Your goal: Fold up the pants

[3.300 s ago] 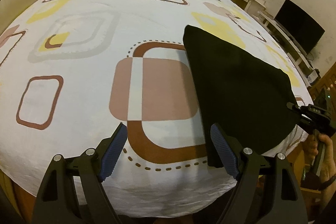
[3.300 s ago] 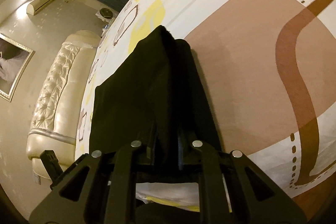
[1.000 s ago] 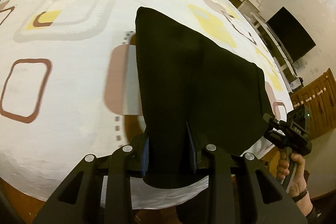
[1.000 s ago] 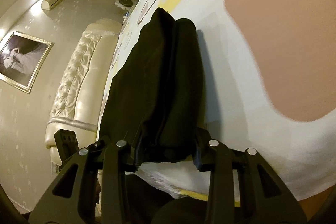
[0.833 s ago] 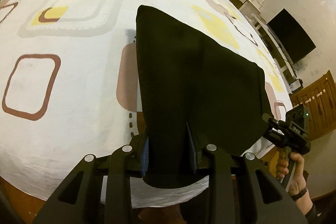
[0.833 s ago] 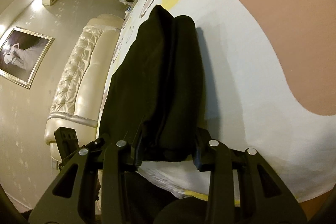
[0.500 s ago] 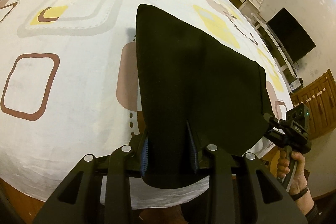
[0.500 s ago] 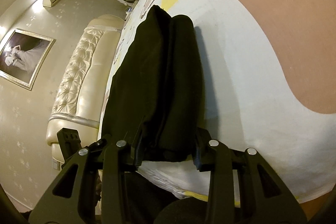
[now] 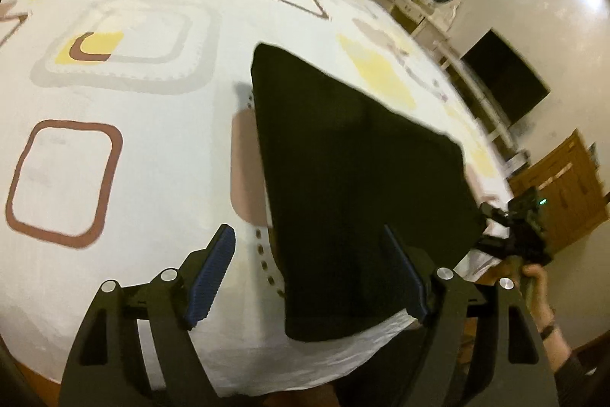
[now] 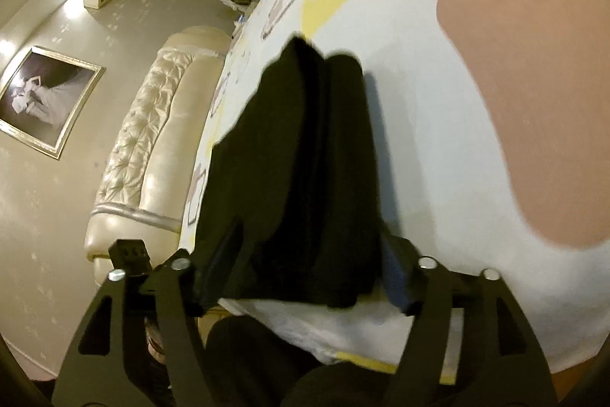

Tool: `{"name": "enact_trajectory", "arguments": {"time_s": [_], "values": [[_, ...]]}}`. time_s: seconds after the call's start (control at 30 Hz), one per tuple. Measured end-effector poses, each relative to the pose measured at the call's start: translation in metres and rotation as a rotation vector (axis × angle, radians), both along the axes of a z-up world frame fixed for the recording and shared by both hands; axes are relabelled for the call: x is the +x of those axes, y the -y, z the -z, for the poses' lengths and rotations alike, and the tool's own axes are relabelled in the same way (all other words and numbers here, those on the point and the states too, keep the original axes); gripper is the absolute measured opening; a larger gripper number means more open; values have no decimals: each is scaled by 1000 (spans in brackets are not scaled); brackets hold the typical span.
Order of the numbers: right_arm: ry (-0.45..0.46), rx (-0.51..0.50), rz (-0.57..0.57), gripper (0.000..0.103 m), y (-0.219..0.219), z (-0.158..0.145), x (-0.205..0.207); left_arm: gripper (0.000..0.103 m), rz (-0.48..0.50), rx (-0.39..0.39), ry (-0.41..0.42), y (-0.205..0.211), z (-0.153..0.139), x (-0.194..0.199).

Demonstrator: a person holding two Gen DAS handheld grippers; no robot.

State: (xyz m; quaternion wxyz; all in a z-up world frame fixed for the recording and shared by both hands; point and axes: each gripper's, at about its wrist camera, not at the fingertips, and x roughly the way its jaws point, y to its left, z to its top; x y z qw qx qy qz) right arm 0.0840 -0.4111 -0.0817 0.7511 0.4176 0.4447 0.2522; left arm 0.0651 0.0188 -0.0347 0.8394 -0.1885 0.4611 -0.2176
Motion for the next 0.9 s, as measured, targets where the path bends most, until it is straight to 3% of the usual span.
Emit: {"name": "enact_trajectory", "arguments": {"time_s": [0.2, 0.4, 0.43, 0.5, 0.6, 0.7, 0.9], "values": [[-9, 48, 25, 72, 5, 8, 33, 79, -16, -68, -72, -7, 23, 39], [-4, -21, -52, 71, -9, 9, 58, 78, 39, -108, -98, 13, 35, 62], [-2, -34, -65, 63, -12, 9, 61, 75, 39, -89, -90, 16, 36, 65], [-10, -72, -85, 45, -17, 11, 63, 50, 62, -65, -84, 22, 37, 67], [-12, -41, -87, 35, -17, 15, 63, 35, 71, -51, -71, 24, 34, 68], [6, -43, -73, 31, -19, 12, 60, 29, 82, -17, -50, 24, 26, 65], [35, -32, -77, 29, -32, 1, 60, 26, 40, 14, -34, 10, 13, 65]]}}
